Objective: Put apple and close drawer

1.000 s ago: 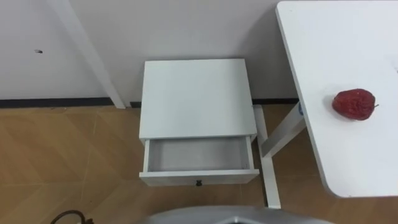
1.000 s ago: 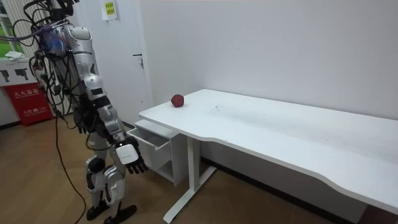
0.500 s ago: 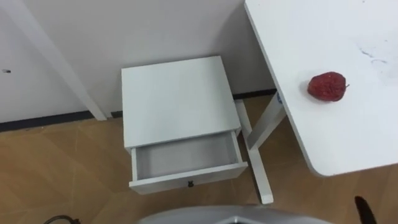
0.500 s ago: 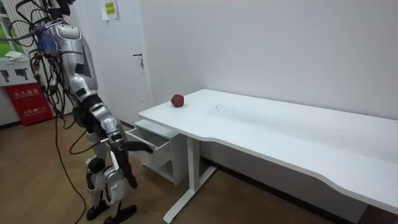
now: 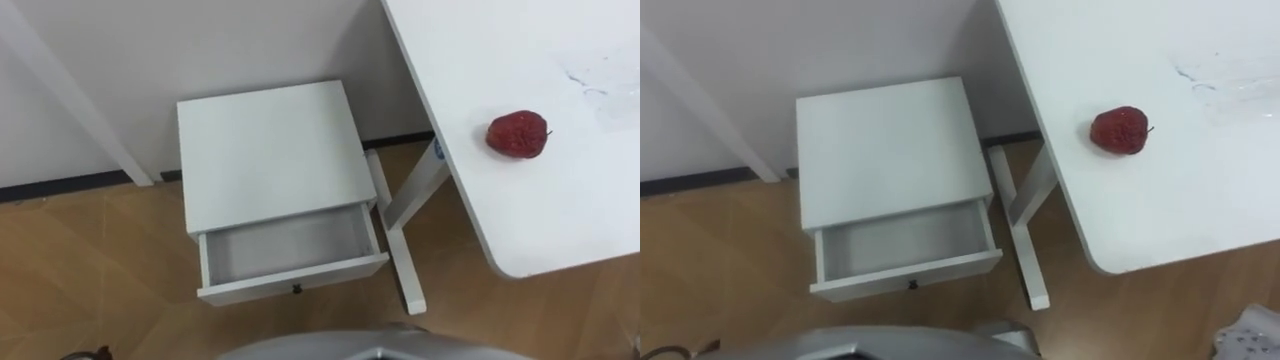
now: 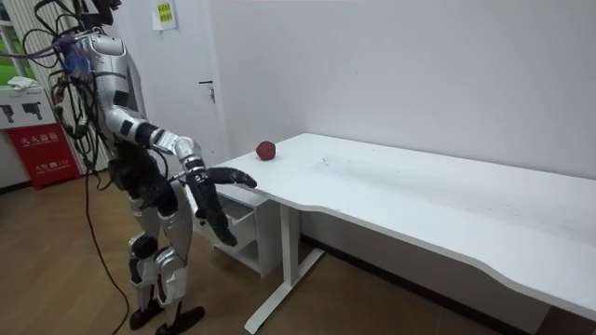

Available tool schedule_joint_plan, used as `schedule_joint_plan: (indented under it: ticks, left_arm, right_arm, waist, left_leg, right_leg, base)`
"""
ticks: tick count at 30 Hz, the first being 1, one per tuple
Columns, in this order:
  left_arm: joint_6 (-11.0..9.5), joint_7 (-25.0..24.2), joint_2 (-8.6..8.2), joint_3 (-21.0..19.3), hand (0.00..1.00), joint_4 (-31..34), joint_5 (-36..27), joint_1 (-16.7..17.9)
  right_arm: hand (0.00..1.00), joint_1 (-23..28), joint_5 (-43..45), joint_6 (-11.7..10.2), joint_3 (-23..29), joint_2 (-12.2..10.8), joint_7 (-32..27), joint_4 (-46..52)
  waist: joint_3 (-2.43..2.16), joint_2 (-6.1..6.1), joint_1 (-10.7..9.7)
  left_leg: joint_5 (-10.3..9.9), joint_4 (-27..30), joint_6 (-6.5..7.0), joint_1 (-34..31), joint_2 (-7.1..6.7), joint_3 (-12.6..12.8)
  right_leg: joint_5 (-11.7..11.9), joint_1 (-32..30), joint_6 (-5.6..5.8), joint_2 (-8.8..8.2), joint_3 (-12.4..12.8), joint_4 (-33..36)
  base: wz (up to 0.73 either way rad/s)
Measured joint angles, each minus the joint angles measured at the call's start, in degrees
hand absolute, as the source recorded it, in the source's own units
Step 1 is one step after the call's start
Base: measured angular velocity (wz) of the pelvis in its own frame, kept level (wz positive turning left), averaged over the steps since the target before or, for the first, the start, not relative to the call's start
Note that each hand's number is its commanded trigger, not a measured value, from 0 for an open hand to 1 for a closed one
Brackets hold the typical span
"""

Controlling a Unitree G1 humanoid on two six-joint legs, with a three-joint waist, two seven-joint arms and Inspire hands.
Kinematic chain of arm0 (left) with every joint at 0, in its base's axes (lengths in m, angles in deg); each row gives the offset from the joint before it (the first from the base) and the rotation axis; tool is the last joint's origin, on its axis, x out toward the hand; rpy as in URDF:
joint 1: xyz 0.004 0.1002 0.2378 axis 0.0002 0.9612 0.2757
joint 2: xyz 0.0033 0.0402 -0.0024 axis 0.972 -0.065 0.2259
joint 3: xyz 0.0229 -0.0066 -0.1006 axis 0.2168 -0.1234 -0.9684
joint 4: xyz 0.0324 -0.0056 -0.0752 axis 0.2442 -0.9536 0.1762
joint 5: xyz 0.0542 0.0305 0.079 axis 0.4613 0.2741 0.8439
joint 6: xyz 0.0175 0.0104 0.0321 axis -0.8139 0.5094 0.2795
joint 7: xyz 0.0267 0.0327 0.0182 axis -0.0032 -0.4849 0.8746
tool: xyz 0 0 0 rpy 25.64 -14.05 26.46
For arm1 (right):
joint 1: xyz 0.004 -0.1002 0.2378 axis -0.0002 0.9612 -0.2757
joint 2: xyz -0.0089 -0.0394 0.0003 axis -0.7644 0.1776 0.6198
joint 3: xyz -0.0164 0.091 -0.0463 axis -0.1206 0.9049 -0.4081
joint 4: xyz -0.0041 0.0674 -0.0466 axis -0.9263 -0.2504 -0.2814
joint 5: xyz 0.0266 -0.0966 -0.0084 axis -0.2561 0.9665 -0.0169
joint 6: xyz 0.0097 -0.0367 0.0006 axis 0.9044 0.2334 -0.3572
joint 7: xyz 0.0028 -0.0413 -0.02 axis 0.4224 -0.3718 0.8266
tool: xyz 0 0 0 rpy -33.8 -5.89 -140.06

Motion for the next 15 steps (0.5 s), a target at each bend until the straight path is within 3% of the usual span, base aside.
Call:
schedule_joint_plan:
  ticks: [2,4,9,15]
  left_arm:
    - [-0.5,0.0,-0.04,0.1,0.00,0.6,0.0,0.0]
    - [-0.6,-0.1,-0.05,0.3,0.00,0.6,0.0,-0.1]
    - [-1.2,0.0,-0.03,1.1,0.00,0.7,0.5,-0.3]
    - [-1.4,-1.1,-0.03,6.4,0.00,-1.9,0.2,-1.5]
  right_arm:
    - [0.00,-0.4,6.2,-0.2,-0.2,0.0,-2.5,2.5]
    - [0.00,-0.4,10.6,-0.5,-0.2,0.2,-5.1,6.8]
    - [0.00,0.5,25.6,-1.7,-3.2,1.5,-9.9,14.6]
    - [0.00,0.6,37.8,-1.7,-12.2,2.2,-9.2,18.4]
  waist:
    - [0.33,-0.12,0.2]
    - [-0.01,0.51,0.5]
    - [0.03,1.12,1.8]
    - [0.12,0.94,3.3]
  left_leg:
    - [0.0,0.0,0.00,-0.1,0.01,0.0]
    - [0.0,-0.2,0.00,-0.5,0.02,0.0]
    - [0.2,-0.1,-0.06,-1.1,0.02,0.2]
    - [0.3,0.0,-0.02,-1.0,-0.02,0.6]
  right_leg:
    - [0.0,-0.1,0.00,0.00,-0.1,0.0]
    - [0.0,-0.7,0.00,-0.03,0.0,0.2]
    - [0.0,-1.8,-0.01,-0.07,0.1,0.9]
    - [0.0,-1.8,-0.04,-0.20,0.2,0.9]
  base:
    - [0.00]
    - [0.00]
    - [-0.04]
    - [0.00]
